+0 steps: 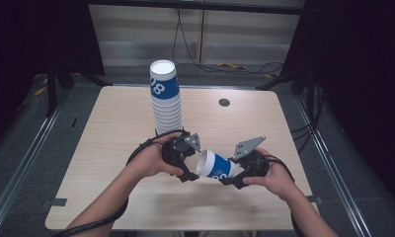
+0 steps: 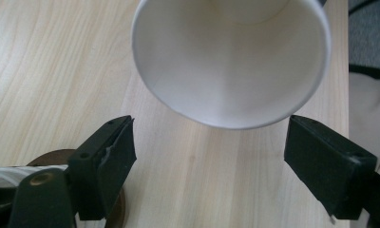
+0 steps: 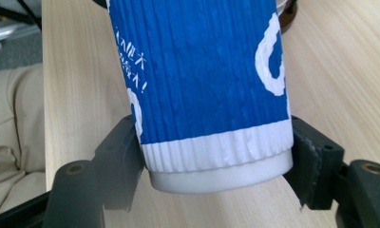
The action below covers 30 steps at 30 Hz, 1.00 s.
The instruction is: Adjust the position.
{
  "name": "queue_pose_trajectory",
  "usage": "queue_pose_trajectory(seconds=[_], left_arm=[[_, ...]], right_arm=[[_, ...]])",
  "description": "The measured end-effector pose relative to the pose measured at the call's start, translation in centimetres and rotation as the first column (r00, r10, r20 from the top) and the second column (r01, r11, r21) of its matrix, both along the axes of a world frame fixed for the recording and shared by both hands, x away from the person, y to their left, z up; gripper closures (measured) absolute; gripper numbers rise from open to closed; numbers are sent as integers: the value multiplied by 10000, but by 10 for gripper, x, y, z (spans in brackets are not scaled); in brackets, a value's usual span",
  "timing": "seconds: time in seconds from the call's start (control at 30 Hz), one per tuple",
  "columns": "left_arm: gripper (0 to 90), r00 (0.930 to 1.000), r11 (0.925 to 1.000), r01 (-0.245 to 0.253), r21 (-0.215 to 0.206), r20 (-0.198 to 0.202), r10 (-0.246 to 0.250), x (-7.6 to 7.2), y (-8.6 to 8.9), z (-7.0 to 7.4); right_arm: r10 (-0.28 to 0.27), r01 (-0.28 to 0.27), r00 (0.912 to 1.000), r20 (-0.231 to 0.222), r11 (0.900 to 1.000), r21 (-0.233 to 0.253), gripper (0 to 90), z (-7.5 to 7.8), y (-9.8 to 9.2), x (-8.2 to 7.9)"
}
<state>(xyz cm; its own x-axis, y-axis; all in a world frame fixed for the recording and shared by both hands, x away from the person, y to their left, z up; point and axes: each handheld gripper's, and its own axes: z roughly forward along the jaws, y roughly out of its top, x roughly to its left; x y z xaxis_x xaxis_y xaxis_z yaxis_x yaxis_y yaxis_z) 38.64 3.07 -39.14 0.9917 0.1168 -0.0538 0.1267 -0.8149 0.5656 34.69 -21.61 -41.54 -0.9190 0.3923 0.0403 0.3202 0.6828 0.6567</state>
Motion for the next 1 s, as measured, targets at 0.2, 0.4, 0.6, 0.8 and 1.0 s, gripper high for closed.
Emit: queue_pose_trajectory(seconds=[0.2, 0.4, 0.6, 0.8, 1.0], left_arm=[[179, 9997, 9994, -82, -328, -214, 75, 0, 5, -3], [187, 9996, 9992, -126, -371, -242, 117, -2, 11, -6], [187, 9991, 9992, -243, -318, -352, 232, -1, 15, -12], [190, 9988, 9984, -307, -474, -398, 289, -1, 13, -15], [192, 9984, 9968, -325, -728, -488, 290, 0, 11, -11]], right_arm=[[-233, 231, 9997, 19, 9983, 539, 295, -3, -7, -2], [-300, 296, 9995, 32, 9960, 846, 295, -3, -9, -1], [-281, 275, 9996, 53, 9949, 971, 295, -2, -8, -1], [-220, 210, 9997, 70, 9934, 1123, 294, -3, -6, -1], [-67, 60, 10000, 59, 9937, 1118, 294, -1, -3, -1]])
